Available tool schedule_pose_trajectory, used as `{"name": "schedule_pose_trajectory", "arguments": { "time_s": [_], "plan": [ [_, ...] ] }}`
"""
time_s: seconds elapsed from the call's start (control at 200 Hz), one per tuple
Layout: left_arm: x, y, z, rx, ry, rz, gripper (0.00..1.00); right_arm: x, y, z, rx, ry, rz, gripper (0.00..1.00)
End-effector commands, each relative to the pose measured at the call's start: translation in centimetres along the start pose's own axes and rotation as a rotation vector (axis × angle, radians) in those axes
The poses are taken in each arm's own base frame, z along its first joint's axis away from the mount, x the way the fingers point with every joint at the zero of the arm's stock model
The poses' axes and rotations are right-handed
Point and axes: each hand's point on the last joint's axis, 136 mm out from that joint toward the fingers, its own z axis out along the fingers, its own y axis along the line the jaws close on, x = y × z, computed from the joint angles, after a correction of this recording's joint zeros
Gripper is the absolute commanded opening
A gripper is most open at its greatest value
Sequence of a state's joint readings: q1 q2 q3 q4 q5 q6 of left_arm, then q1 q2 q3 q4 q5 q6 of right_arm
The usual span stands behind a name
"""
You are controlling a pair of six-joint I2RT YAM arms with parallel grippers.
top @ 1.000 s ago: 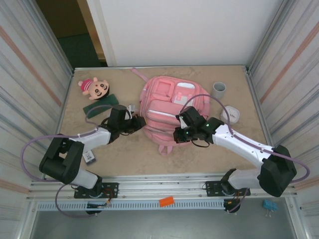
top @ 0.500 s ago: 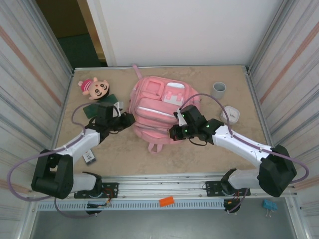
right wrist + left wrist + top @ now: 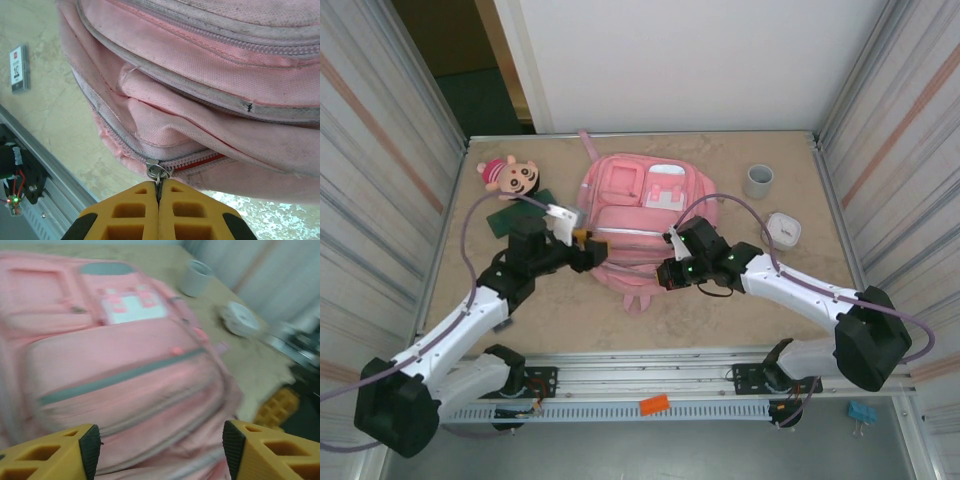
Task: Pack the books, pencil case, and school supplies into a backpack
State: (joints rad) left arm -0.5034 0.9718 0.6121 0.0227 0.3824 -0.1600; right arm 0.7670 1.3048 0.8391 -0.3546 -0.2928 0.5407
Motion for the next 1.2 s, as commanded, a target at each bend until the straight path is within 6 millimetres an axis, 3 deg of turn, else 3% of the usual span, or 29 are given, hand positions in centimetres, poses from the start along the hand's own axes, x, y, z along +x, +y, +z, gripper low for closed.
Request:
{"name": "schedule_pose_trajectory", "arguments": {
  "time_s": [0.0,0.215,0.481,0.606,0.727,0.847,1.067,1.193],
  "plan": [
    [2.6,-2.8,0.8,0.078,0.054,0.290,0.70,-1.1,2.3,-0.9,-0.075,-0.039,-0.057,0.00],
    [5.8,-5.6,2.1,0.172,0.158,0.469,0.73,-1.2,2.8,-2.4,-0.091,-0.086,-0.072,0.00],
    [7.2,-6.6,5.2,0.140,0.240,0.594,0.73,-1.3,3.0,-2.9,-0.106,-0.099,-0.075,0.00],
    [7.3,-7.9,6.2,0.131,0.259,0.754,0.74,-1.2,3.1,-2.9,-0.111,-0.091,-0.077,0.00],
    [7.1,-9.6,5.9,0.186,0.211,0.953,0.72,-1.1,3.0,-2.9,-0.107,-0.090,-0.078,0.00],
    [5.9,-9.3,5.8,0.155,0.117,1.054,0.71,-1.1,3.0,-2.9,-0.111,-0.090,-0.079,0.00],
    [5.9,-7.5,7.5,0.128,0.151,1.085,0.64,-0.9,3.0,-2.8,-0.118,-0.081,-0.080,0.00],
    [6.2,-6.9,8.7,0.125,0.161,1.076,0.44,-1.0,3.0,-2.9,-0.122,-0.084,-0.077,0.00]
  ]
}}
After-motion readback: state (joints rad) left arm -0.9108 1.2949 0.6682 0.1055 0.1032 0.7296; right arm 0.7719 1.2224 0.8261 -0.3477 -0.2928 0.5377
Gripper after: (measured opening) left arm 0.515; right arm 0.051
